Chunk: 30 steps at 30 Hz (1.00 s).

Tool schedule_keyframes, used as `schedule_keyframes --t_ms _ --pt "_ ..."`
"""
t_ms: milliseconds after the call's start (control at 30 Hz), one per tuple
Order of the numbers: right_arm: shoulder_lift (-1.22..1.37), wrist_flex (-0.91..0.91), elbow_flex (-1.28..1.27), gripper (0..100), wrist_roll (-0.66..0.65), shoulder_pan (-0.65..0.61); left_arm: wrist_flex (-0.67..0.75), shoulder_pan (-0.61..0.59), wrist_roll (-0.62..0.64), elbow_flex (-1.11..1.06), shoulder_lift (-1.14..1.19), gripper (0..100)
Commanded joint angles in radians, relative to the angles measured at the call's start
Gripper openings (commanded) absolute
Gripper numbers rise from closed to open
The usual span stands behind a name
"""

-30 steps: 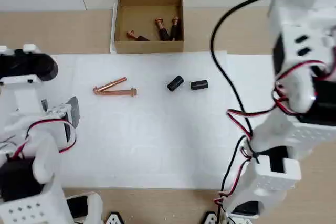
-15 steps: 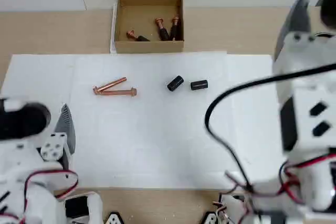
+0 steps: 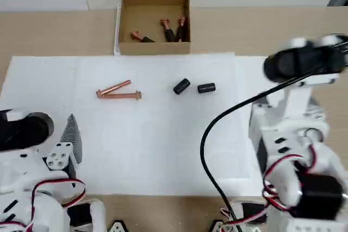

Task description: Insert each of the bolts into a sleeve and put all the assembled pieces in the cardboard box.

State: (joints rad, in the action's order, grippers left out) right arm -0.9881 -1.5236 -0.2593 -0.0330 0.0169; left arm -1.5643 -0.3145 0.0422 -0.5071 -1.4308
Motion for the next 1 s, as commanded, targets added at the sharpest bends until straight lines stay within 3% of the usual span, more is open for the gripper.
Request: schedule_keyframes --t_ms 0,167,300,600,800,967 --pt "-0.101 0.188 -0.327 27.4 -0.003 -0.005 -0.017 -0.003 0.057 -0.001 -0.002 19" --pt "-0.242 0.515 -0.718 27.4 -0.003 -0.007 -0.017 -0.003 0.066 -0.001 -0.002 19" --pt "-0.312 0.613 -0.884 27.4 -0.005 -0.008 -0.018 -0.003 0.066 -0.002 -0.002 19" --pt "-0.262 0.556 -0.896 27.3 -0.008 -0.022 -0.012 -0.003 0.063 -0.050 -0.003 19" --pt "-0.171 0.334 -0.678 27.3 -0.009 -0.179 -0.017 -0.003 0.063 -0.056 -0.003 19" --pt "0.015 0.243 -0.479 27.3 -0.011 -0.213 -0.017 -0.003 0.063 -0.056 -0.003 19"
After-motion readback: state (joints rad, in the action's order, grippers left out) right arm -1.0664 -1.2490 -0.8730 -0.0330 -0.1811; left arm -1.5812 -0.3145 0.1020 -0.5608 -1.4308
